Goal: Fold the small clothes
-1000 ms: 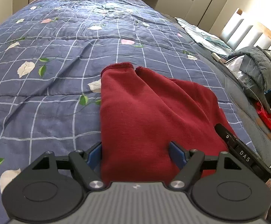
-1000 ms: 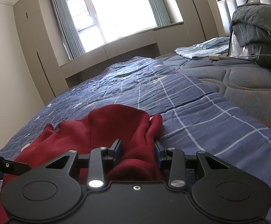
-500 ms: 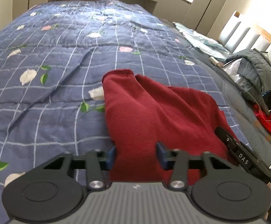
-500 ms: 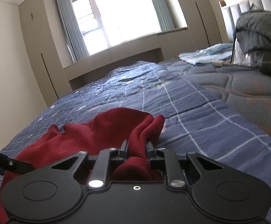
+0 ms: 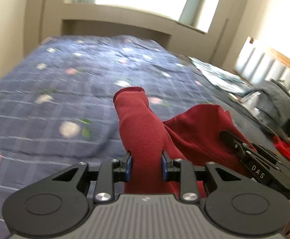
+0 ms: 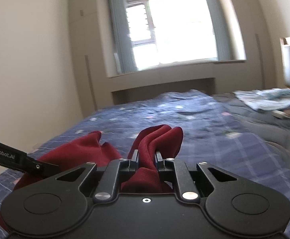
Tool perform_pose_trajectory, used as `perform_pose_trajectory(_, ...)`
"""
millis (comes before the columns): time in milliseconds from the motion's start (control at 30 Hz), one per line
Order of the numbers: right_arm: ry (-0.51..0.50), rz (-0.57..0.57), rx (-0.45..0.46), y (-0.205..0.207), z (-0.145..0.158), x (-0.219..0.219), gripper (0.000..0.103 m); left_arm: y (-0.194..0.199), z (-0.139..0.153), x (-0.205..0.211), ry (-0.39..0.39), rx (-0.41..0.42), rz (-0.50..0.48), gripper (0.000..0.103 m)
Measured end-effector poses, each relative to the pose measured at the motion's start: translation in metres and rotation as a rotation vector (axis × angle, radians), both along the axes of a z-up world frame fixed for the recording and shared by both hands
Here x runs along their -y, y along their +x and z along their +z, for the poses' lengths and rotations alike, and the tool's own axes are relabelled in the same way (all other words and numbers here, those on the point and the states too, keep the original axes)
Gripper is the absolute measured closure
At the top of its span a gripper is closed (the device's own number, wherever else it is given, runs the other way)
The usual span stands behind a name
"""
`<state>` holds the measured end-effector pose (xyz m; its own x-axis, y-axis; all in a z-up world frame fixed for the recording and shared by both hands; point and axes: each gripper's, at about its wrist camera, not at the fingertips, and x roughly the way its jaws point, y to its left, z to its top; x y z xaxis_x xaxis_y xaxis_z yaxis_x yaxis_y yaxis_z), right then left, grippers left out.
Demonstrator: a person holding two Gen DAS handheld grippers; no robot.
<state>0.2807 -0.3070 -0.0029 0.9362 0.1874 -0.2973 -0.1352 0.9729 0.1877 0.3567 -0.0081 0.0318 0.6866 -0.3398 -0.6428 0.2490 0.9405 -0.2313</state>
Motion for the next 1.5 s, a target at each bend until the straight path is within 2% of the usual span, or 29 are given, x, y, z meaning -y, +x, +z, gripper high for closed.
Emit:
perform_pose_trajectory(133, 0.005, 0.072, -0.007, 0.026, -0.002, -0.045, 0.088, 0.010, 0.005, -0.044, 0.027, 0.005, 0.084, 0.072)
perform_pose_trajectory(333, -0.041, 0.150, -0.058, 0.052, -0.017, -0.104, 0.088, 0.023, -0.013, -0.097, 0.043, -0.034, 0.174, 0.072)
perform_pose_trajectory(433, -0.065, 0.156, -0.092, 0.054, -0.029, -0.117, 0.088, 0.025, -0.029, -0.112, 0.026, -0.071, 0.188, 0.072)
perform_pose_trajectory(567, -0.093, 0.105, -0.136, 0.053, -0.042, -0.118, 0.086, 0.027, -0.050, -0.118, 0.020, -0.103, 0.197, 0.070)
perform_pose_trajectory(633, -0.088, 0.076, -0.160, 0.052, -0.048, -0.112, 0.084, 0.027, -0.056, -0.119, 0.022, -0.116, 0.201, 0.065)
perform_pose_trajectory(767, -0.068, 0.044, -0.199, 0.056, -0.057, -0.101, 0.074, 0.026, -0.063, -0.123, 0.011, -0.141, 0.230, 0.055)
perform_pose_trajectory(833, -0.070, 0.033, -0.197, 0.053, -0.056, -0.099, 0.069, 0.025, -0.063, -0.125, 0.008, -0.145, 0.243, 0.041)
perform_pose_trajectory(933, -0.082, 0.007, -0.191, 0.050, -0.052, -0.097, 0.052, 0.018, -0.058, -0.125, 0.011, -0.134, 0.254, 0.027)
perform_pose_trajectory(1067, -0.067, -0.004, -0.159, 0.038, -0.040, -0.092, 0.026, 0.007, -0.047, -0.124, 0.020, -0.099, 0.275, 0.016)
perform_pose_trajectory(1200, -0.072, -0.014, -0.104, 0.021, -0.020, -0.091, 0.010, -0.010, -0.032, -0.123, 0.011, -0.056, 0.289, 0.005)
perform_pose_trajectory(1300, -0.065, -0.014, -0.055, 0.004, -0.004, -0.090, 0.002, -0.025, -0.019, -0.122, 0.007, -0.007, 0.299, 0.001)
perform_pose_trajectory(1500, -0.062, -0.003, 0.012, -0.036, 0.023, -0.090, 0.001, -0.065, 0.005, -0.119, 0.009, 0.095, 0.327, 0.000)
